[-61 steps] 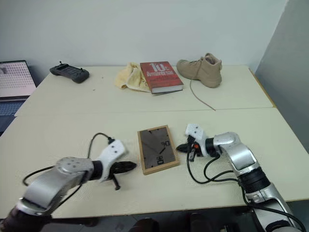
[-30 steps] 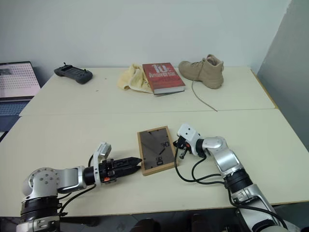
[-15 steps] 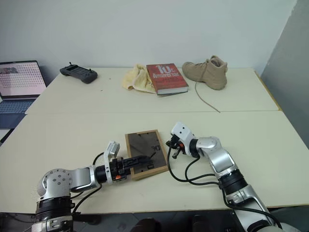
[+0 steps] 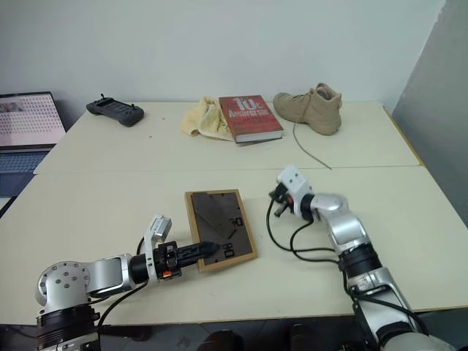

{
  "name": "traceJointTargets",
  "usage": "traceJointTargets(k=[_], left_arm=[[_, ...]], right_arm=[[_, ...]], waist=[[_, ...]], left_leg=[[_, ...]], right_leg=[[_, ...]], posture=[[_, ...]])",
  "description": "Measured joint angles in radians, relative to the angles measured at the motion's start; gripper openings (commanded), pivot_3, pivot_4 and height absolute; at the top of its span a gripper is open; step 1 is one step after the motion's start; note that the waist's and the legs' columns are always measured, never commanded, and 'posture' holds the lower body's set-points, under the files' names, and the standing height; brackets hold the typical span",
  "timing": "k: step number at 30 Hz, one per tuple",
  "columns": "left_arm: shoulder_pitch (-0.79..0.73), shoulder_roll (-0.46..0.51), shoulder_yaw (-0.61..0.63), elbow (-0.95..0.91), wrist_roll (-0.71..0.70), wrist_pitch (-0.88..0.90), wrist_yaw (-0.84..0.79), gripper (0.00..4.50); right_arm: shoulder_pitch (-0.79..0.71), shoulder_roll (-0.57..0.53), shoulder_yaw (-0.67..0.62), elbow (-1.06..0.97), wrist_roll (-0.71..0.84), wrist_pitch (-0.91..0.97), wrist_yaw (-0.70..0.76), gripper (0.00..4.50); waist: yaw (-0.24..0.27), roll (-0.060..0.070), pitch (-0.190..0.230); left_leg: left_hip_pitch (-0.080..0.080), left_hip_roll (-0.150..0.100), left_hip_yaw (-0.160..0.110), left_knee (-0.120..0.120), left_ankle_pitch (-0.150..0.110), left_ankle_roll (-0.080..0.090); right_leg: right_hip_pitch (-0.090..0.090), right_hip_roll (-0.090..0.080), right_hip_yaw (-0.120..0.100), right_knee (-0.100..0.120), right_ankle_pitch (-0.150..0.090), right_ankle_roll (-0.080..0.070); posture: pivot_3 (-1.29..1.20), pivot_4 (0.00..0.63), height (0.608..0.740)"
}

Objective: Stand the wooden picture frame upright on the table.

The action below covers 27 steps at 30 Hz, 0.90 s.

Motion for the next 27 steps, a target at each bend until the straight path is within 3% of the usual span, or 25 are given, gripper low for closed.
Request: traceJointTargets(k=[4,9,14,18,22,27], left_arm=[[-0.102,0.023,-0.001,0.008,0.013,-0.048,0.027,1.35],[-0.226,0.089,-0.016,0.005,0.011,-0.098,0.001,1.35],[-0.278,0.143,-0.085,0.005,0.013,-0.139,-0.065,1.35],[-0.303,0.178,-0.121,-0.004,0.026,-0.167,-0.103,1.35],[-0.303,0.207,-0.139,-0.004,0.039,-0.184,-0.115,1.35],[-0.305,0.216,-0.146,-0.002,0.028,-0.180,-0.154,1.35]], right_arm=[[-0.092,-0.009,-0.096,-0.104,0.174,0.128,0.092,1.17],[-0.132,-0.051,-0.089,-0.211,0.339,0.305,0.248,2.47],[-0.183,0.002,-0.053,-0.148,0.354,0.322,0.259,3.44],[-0.264,0.073,-0.034,-0.038,0.330,0.250,0.255,4.48],[-0.310,0.103,-0.035,0.050,0.320,0.197,0.285,4.48],[-0.294,0.094,-0.015,-0.032,0.373,0.264,0.362,4.48]], waist=[[0.001,-0.003,0.002],[-0.003,-0.003,0.002],[-0.016,-0.003,0.002],[-0.018,-0.003,0.002],[-0.017,-0.003,0.003],[-0.013,-0.003,0.003]], left_leg=[[-0.001,0.001,-0.001,0.000,0.000,0.000],[-0.003,0.001,0.000,0.000,0.000,0.000],[-0.004,0.001,0.000,0.000,0.001,-0.001],[-0.005,0.001,0.000,0.000,0.002,-0.003],[-0.008,0.001,0.000,0.000,0.002,-0.003],[-0.011,0.001,-0.001,0.001,0.002,-0.003]], right_leg=[[0.000,0.000,-0.001,0.000,0.000,0.000],[-0.001,0.000,0.000,-0.002,0.000,0.000],[-0.003,0.000,0.000,-0.001,0.000,0.000],[-0.005,0.001,0.001,-0.001,0.000,0.000],[-0.007,0.001,0.000,-0.001,0.000,0.000],[-0.009,0.000,-0.001,-0.001,0.000,0.000]], posture=[[0.00,0.150,0.740],[0.00,0.150,0.740],[0.00,0.150,0.740],[0.00,0.150,0.740],[0.00,0.150,0.740],[0.00,0.150,0.740]])
